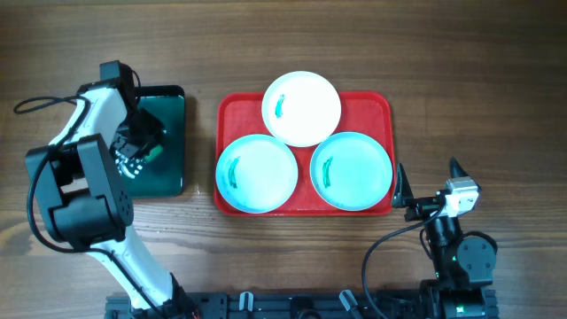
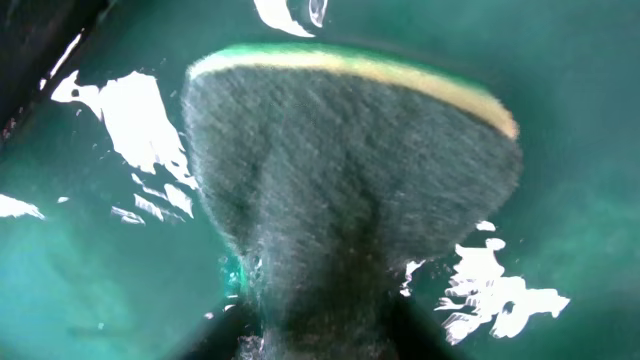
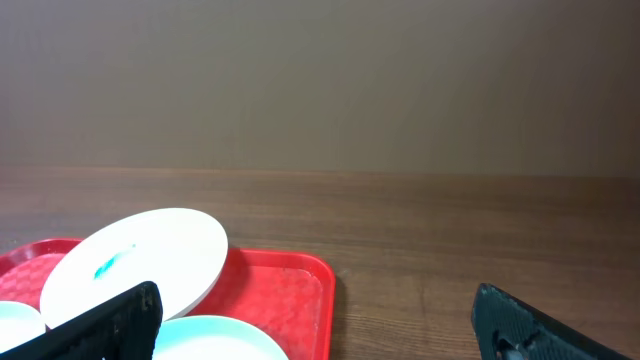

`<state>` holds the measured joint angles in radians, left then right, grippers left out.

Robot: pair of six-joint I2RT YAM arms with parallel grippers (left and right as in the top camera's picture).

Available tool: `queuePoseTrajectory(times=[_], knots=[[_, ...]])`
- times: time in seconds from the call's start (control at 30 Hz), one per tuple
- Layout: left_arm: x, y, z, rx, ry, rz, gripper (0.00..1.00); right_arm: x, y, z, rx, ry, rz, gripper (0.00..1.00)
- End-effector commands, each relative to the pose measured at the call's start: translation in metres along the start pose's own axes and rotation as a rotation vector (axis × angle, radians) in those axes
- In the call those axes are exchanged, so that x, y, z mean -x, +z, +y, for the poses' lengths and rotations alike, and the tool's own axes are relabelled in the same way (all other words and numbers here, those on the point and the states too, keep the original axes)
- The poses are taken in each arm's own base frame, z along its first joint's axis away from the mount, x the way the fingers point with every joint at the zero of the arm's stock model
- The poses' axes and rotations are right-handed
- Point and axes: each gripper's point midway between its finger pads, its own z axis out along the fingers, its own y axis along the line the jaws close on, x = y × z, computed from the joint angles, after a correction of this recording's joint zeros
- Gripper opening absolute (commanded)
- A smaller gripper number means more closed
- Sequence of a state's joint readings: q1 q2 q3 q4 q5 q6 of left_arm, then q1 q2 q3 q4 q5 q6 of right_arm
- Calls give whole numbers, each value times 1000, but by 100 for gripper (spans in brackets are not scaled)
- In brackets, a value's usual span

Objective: Clean dirty plates on tray and stack at the side
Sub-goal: 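Reach the left gripper into the green tray and grasp the sponge, then dip and rub the sponge in the soapy water with the left gripper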

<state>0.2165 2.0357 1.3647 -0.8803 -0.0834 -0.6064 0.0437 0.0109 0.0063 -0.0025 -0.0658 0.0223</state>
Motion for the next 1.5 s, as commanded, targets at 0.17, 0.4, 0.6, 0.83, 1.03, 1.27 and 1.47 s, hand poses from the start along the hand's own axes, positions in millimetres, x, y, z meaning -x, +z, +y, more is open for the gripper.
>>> queuePoseTrajectory(times=[0.17, 0.4, 0.6, 0.83, 1.03, 1.27, 1.47], knots=[[23, 10, 5, 24, -20, -105, 100, 2, 0, -3, -13, 9, -9, 100], [42, 7, 4, 37, -33, -198, 76, 2, 0, -3, -13, 10, -10, 100], [42, 7, 2, 28, -32, -194, 4, 2, 0, -3, -13, 9, -9, 100], [11, 11, -11, -64, -16, -35, 99, 2, 0, -3, -13, 9, -9, 100], [-9, 10, -13, -90, -11, 62, 4, 2, 0, -3, -13, 9, -9, 100], [24, 10, 4, 22, -21, -110, 100, 2, 0, -3, -13, 9, -9, 100], [49, 6, -5, -4, -38, -221, 69, 2, 0, -3, -13, 9, -9, 100]])
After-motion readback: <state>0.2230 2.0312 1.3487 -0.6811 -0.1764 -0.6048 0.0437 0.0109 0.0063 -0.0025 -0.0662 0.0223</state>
